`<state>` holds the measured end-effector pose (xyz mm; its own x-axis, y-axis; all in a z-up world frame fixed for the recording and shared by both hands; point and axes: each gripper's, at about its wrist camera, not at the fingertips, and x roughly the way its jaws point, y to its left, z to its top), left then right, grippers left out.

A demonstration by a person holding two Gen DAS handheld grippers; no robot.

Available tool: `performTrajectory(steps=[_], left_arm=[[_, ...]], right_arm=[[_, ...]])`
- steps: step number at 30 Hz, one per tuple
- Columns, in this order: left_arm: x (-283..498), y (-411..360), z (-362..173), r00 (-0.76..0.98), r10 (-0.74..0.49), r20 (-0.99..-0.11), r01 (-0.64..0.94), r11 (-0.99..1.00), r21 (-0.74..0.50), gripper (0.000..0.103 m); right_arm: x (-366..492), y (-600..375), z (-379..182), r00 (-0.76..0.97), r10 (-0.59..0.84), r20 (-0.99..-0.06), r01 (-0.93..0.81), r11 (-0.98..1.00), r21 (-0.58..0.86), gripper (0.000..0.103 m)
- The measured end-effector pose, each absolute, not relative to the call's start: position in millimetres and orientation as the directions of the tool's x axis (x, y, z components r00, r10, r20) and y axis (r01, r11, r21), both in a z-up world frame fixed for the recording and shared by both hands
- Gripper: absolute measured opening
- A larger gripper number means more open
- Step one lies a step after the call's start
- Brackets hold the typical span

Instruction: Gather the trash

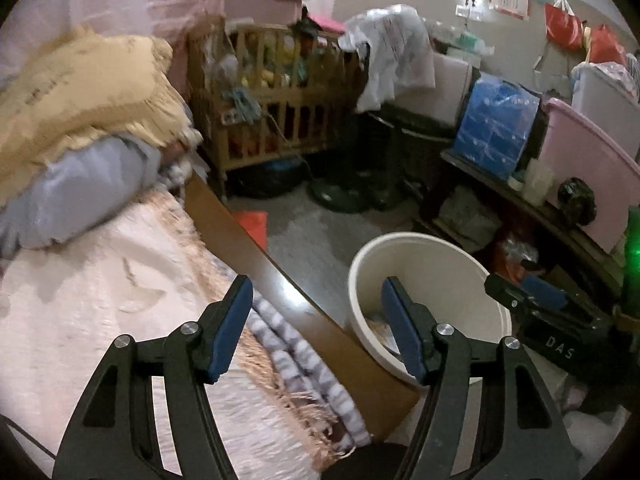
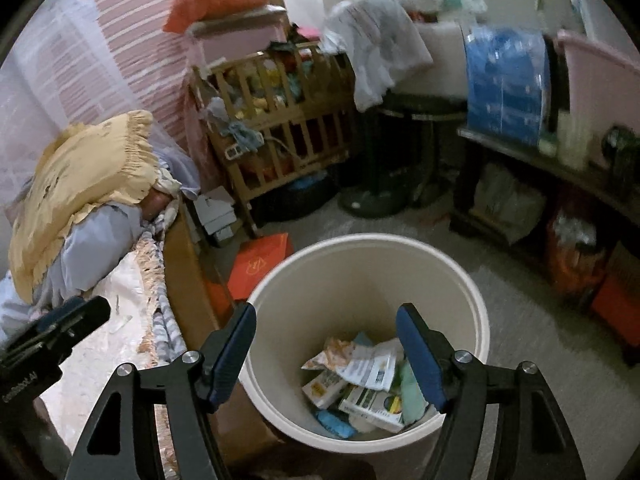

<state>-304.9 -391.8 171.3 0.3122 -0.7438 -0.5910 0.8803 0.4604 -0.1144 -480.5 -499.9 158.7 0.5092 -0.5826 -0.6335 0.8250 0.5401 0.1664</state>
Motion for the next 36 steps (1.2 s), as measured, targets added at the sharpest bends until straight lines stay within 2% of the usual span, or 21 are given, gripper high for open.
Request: performTrajectory(steps=[10,36], left_arm=[[-305,-362,188,0.365,-0.763,-0.534,0.868,0.486,-0.101,0.066],[-297,-344,192,0.38,-0.77,-0.512,0.855,0.504,-0.122,0.066]], right_arm=[[-468,-464,191,0.54,-0.634,-0.553,0.804,0.583,0.116,0.07],[-459,-450,197,0.554,-0.622,-0.553,0.784,0.614,0.095,0.074]])
